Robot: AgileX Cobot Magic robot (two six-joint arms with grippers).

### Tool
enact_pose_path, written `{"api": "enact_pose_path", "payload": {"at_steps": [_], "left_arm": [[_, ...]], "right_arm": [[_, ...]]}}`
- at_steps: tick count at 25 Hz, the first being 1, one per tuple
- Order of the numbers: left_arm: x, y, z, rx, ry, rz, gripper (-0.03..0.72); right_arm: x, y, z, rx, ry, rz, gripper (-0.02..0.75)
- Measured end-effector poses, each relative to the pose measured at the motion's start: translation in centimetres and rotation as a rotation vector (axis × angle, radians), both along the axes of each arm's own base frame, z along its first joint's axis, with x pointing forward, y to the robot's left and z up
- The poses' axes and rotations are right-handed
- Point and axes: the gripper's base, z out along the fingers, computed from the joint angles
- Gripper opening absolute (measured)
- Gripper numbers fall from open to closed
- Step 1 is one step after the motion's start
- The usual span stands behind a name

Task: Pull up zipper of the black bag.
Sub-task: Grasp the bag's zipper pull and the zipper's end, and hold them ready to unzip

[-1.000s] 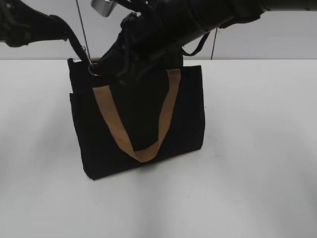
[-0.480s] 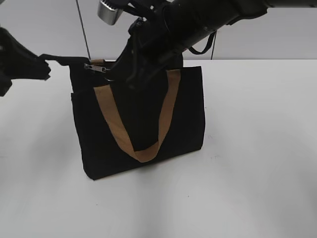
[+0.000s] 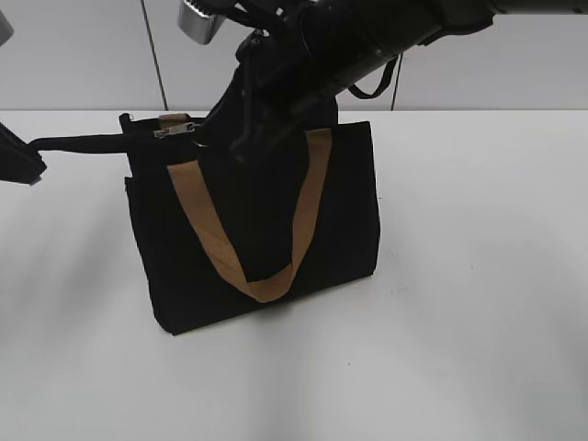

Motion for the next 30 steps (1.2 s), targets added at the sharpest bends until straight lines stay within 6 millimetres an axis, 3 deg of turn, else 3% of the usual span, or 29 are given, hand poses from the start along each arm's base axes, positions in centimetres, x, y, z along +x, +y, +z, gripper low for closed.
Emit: {"api": "enact_pose_path", "payload": {"at_steps": [5,13,18,30], "left_arm": [[-0.1,0.0,-0.1,0.004,0.011,0.001,0.025],[-0.1,0.1,-0.1,0.014,0.013,0.0,0.025],[-0.1,0.1,-0.1,0.017,0.013,-0.001,0.025],[-0.1,-0.1,-0.1,0.007,0.012,-0.003,0.025]], "right_arm": [[0.8,-1.1,0.0,0.0,0.009,-0.039,-0.001],[3.1,-7.2,1.9,0.011,0.013,-0.175,-0.001],[3.6,-9.7,2.3,-0.014,0.025,-0.203,-0.001],[3.9,-11.9,1.8,-0.089,0.038,-0.206,-0.001]]}}
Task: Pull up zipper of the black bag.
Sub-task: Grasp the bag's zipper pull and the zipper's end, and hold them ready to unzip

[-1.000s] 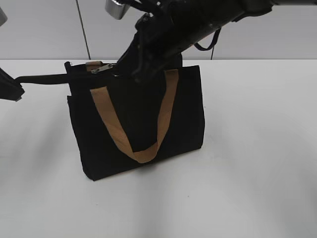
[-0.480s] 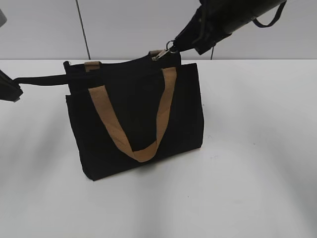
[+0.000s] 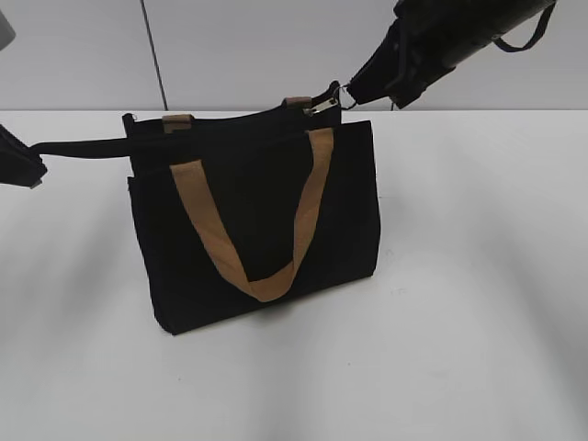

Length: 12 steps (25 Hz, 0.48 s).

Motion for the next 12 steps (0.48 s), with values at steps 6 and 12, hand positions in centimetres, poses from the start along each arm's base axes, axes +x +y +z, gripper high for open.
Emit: {"api": "enact_pose_path", "payload": {"at_steps": [6,12], "left_arm": [[0.1,-0.1,0.1,-0.02,-0.01,0.009,0.05],[0.1,-0.6,0.4,-0.106,-0.008,0.037,0.443]], "right_arm": [[-0.2,-0.3,0.9,0.022,-0.017,-0.017,0.133],[-1.3,-0.7,3.3,0.051,-0.059,-0.026,0.435]]}}
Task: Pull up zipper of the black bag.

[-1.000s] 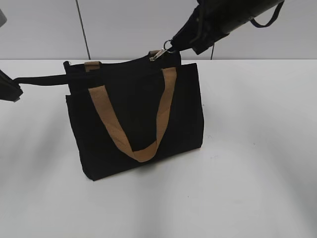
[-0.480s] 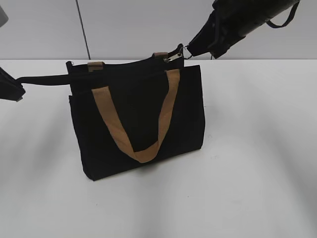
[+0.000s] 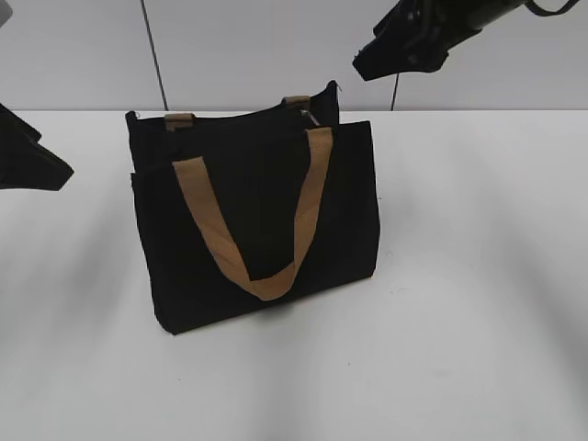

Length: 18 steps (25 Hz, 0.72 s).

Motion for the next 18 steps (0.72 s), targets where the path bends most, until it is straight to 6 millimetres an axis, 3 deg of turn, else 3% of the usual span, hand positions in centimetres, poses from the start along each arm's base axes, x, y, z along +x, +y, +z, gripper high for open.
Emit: {"api": "enact_pose_path", "payload": {"at_steps": [2,4,10,13,18], "left_arm": [[0.0,-0.1,0.0,-0.012,0.0,0.004,0.526],[0.0,-0.1,0.1,-0.017,0.002,0.005,0.557],[-0.8,0.0,-0.4,0.058,0.054,-0.106,0.548],[-0.8,0.7,-0.7,0.135,0.07,-0.088,0.508],[-0.1,2.8,-0.7,0.197,0.076,0.292,0.445]], "right_arm": [[-0.6,0.0,0.6,0.002,0.006,0.019,0.452],[-1.2,0.0,0.8,-0.006,0.031,0.053,0.457],[-3.0,-0.5,-0.1,-0.138,0.167,0.191,0.453],[-3.1,-1.5,-0.6,-0.217,0.245,0.089,0.445],[-2.6,-3.9,-1.3,-0.357,0.348,-0.27,0.443]]}}
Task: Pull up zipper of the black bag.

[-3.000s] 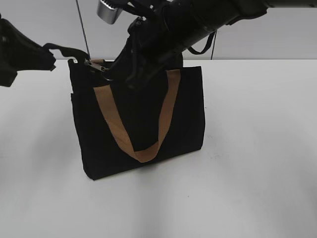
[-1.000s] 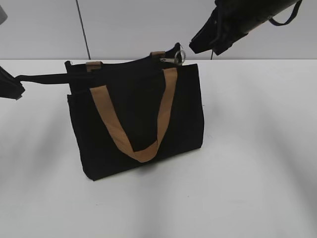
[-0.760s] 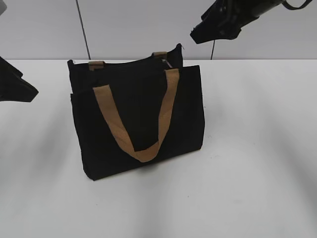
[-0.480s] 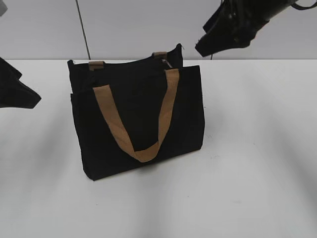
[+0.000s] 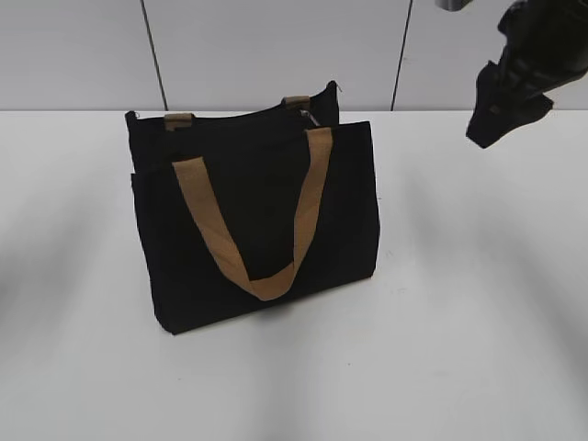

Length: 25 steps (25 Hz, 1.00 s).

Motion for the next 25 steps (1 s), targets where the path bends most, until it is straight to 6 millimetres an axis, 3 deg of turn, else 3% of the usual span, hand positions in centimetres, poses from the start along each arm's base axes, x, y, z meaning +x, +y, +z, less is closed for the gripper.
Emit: {"api": "enact_pose_path", "payload": {"at_steps": [4,9,13,18,25], "left_arm": [[0.3,1.2,0.2,-0.024,-0.039,0.288,0.435],[0.2,0.8,0.1,-0.126,-0.017,0.383,0.434],[-0.7,0.4,0.3,-0.211,-0.014,0.392,0.434],[-5.2,0.7,-0.2,-0.271,-0.041,0.356,0.434],[-12.7,2.1,-0.7,-0.329,-0.178,0.331,0.434]], "right_arm": [[0.1,-1.2,0.1,-0.041,0.005,-0.281,0.442],[-0.7,-1.8,1.8,-0.003,-0.034,-0.39,0.442],[-3.1,-2.0,2.6,0.055,-0.03,-0.396,0.442],[-8.8,-2.5,1.1,0.125,0.022,-0.375,0.442],[-16.8,-4.2,-1.2,0.179,-0.056,-0.375,0.442]]}}
